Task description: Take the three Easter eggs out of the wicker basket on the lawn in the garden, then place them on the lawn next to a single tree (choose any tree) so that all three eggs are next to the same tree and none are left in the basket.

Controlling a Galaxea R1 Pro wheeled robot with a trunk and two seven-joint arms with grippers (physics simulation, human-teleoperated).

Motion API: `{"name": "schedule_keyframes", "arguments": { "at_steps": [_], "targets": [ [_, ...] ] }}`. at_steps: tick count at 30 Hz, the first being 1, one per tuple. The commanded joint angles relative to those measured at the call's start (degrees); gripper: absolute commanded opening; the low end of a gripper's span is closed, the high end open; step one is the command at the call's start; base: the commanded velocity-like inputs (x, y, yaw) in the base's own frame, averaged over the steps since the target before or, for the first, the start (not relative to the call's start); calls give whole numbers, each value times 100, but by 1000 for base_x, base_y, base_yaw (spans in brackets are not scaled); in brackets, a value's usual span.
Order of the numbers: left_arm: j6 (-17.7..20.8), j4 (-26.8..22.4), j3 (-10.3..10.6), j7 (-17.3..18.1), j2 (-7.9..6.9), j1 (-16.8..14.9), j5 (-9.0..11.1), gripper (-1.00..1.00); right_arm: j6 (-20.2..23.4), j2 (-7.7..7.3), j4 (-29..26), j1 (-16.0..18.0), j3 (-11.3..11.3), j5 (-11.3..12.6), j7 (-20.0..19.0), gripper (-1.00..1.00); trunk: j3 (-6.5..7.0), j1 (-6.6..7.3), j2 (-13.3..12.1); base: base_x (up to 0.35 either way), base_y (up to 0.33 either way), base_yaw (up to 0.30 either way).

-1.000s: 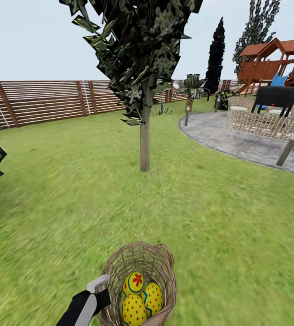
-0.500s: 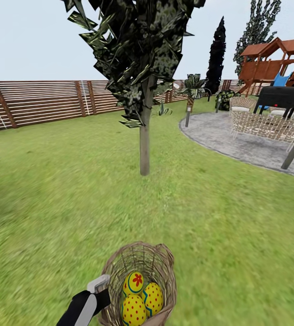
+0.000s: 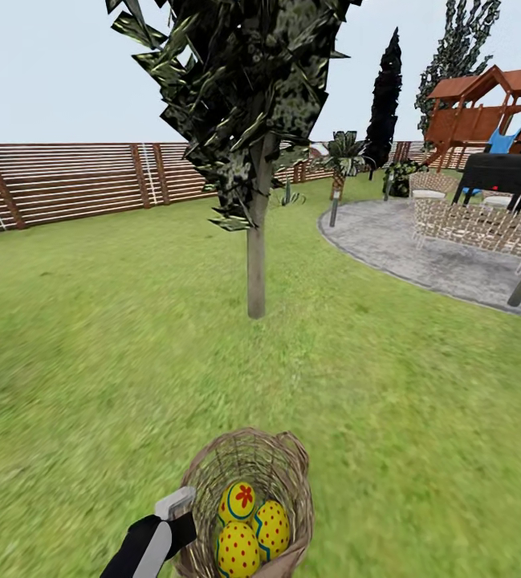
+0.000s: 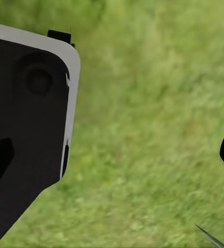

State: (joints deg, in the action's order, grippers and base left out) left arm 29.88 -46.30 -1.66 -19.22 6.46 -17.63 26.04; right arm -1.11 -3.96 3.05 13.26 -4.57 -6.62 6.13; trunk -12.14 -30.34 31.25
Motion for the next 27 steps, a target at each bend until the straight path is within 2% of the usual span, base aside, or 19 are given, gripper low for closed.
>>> {"name": "schedule_keyframes", "arguments": {
  "at_steps": [1,12,17,27],
  "targets": [
    [10,-11,-10,-38,5,-4,79,-100,-12,-3,20,10,-43,-52,23,100,-9,-5,9,334,0,0],
    [10,-9,-15,-39,5,-4,81,-100,5,-39,17,14,-47,-44,50,100,-9,-5,9,334,0,0],
    [10,-21,-13,-44,4,-4,80,-100,-377,1,18,-32,-57,-57,36,100,-9,-5,9,334,0,0],
    [10,-21,-10,-43,5,-4,81,-100,-407,-1,21,-34,-53,-39,35,100,-9,-5,9,334,0,0]
  ]
}}
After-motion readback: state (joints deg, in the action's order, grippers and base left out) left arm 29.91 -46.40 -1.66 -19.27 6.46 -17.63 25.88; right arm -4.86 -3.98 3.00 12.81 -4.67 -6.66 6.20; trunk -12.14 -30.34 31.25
